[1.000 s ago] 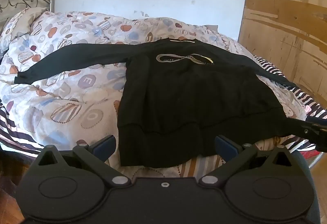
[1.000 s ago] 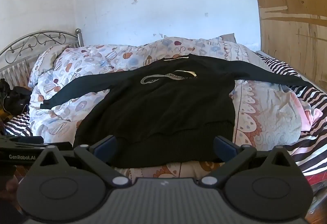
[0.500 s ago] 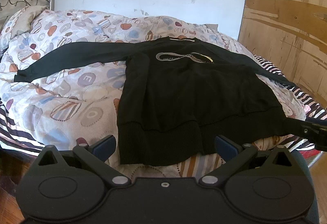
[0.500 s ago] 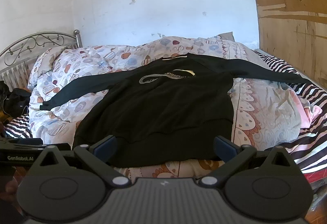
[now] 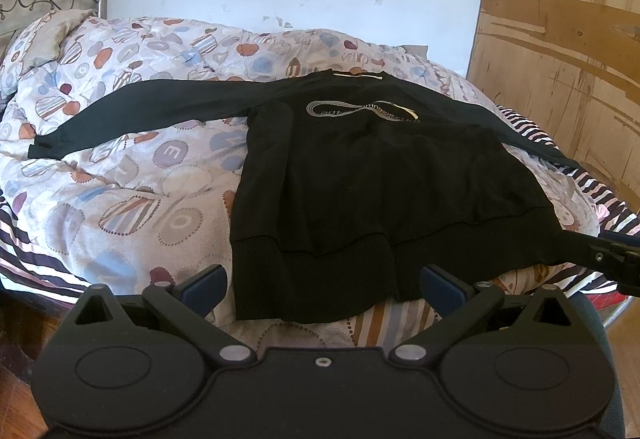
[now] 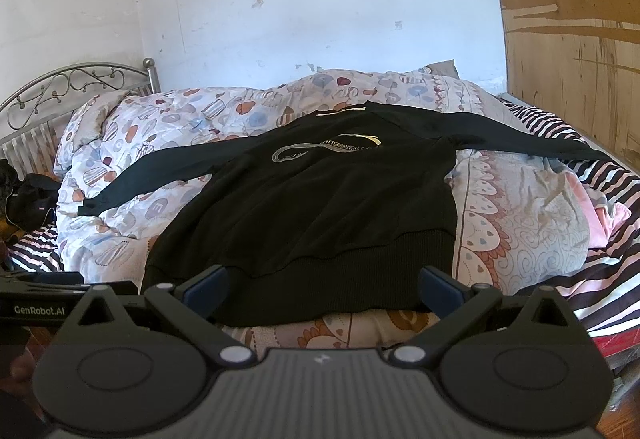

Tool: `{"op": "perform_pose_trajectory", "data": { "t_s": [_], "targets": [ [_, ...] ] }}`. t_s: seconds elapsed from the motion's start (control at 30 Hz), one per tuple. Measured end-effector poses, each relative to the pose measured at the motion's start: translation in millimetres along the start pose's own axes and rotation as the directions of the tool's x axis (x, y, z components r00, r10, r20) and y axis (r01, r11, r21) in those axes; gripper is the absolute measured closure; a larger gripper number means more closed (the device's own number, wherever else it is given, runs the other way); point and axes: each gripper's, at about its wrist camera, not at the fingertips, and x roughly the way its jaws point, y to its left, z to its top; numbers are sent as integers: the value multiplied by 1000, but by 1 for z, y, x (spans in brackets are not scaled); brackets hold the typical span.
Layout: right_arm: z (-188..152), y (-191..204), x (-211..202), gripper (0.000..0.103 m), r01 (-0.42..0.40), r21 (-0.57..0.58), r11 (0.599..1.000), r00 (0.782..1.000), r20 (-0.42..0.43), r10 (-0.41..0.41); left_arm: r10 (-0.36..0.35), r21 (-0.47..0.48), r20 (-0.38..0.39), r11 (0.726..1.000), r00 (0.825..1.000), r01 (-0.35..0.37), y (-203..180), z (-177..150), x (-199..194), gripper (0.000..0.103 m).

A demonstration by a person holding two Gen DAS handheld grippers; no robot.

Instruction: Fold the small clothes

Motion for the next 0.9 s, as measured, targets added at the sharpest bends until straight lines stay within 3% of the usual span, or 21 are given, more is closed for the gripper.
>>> {"op": "perform_pose_trajectory", "data": {
  "t_s": [0.9],
  "targets": [
    [-2, -6, 17, 0, -6, 26, 1000, 999, -44, 7, 15, 2, -66, 1000, 998, -15, 2, 3, 21, 1]
  ]
}}
